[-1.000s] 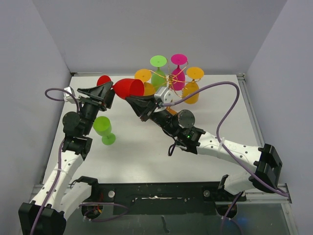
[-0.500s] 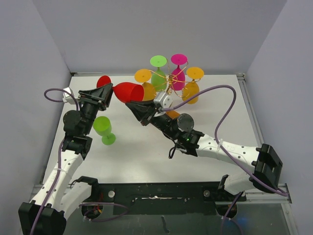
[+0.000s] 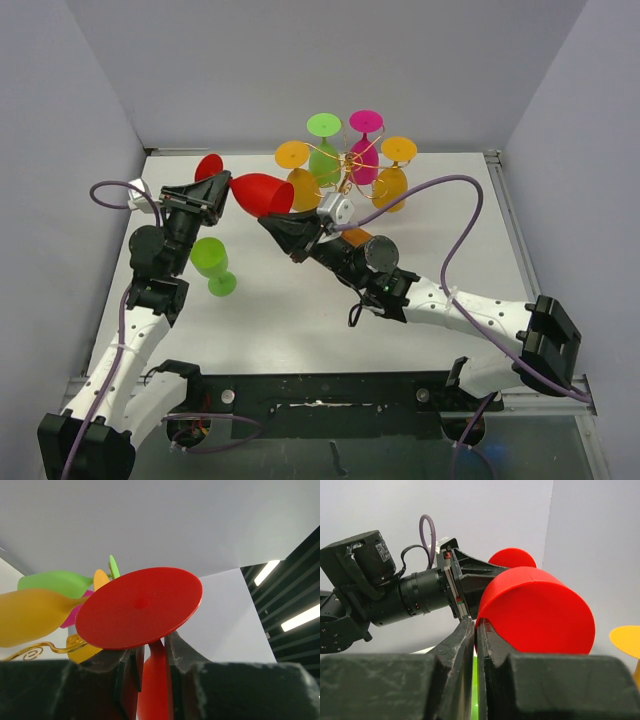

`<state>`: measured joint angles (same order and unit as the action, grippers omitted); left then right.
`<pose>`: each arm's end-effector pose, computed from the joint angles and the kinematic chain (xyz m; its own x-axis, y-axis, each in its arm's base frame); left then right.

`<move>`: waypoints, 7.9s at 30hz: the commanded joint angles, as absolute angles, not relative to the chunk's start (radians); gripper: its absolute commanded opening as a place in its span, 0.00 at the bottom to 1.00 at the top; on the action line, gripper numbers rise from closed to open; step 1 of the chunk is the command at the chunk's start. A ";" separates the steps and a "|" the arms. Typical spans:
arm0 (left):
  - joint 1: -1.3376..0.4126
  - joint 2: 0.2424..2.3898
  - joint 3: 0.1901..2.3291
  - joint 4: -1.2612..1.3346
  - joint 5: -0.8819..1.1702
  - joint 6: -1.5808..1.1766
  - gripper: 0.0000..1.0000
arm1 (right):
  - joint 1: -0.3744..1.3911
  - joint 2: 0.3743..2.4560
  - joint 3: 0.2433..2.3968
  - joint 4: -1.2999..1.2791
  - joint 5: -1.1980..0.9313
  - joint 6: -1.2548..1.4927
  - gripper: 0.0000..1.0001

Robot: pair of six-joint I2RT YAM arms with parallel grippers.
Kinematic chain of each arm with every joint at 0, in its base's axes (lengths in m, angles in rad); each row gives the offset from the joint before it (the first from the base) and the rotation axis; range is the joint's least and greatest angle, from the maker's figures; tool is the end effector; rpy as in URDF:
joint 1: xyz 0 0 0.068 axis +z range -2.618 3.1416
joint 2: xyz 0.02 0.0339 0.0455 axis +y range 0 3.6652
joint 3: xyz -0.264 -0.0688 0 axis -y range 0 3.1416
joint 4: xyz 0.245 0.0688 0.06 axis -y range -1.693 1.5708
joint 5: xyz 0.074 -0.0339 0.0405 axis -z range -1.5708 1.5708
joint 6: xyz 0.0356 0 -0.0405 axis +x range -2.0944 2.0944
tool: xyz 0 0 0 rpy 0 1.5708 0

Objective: Place the wine glass upside down on the wine glass rack

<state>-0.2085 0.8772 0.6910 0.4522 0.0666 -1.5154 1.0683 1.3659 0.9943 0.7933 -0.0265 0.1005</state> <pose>0.2038 -0.0455 0.3589 -0.2547 -0.9644 -0.0709 0.2717 -0.0010 -0.9624 0.1515 0.2777 0.3838 0.1071 0.4031 -0.9089 -0.9030 0.4219 0.0808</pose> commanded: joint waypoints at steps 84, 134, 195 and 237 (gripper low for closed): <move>-0.229 0.728 0.697 0.569 0.716 -0.164 0.00 | 0.940 1.405 1.421 0.110 -0.107 0.768 0.27; -0.229 0.583 0.561 0.418 0.495 -0.173 0.54 | 0.886 1.155 1.257 -0.224 0.434 1.345 0.00; -0.229 0.575 0.530 0.425 0.449 -0.164 0.54 | 0.756 1.259 1.302 -0.092 0.428 1.301 0.00; -0.229 0.571 0.524 0.426 0.442 -0.170 0.55 | 0.742 1.186 1.208 -0.034 0.274 1.236 0.00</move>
<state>-0.2272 0.5789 0.5163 0.3923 0.4557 -0.1715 0.7467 1.2320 1.2106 -0.0837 0.2569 1.2407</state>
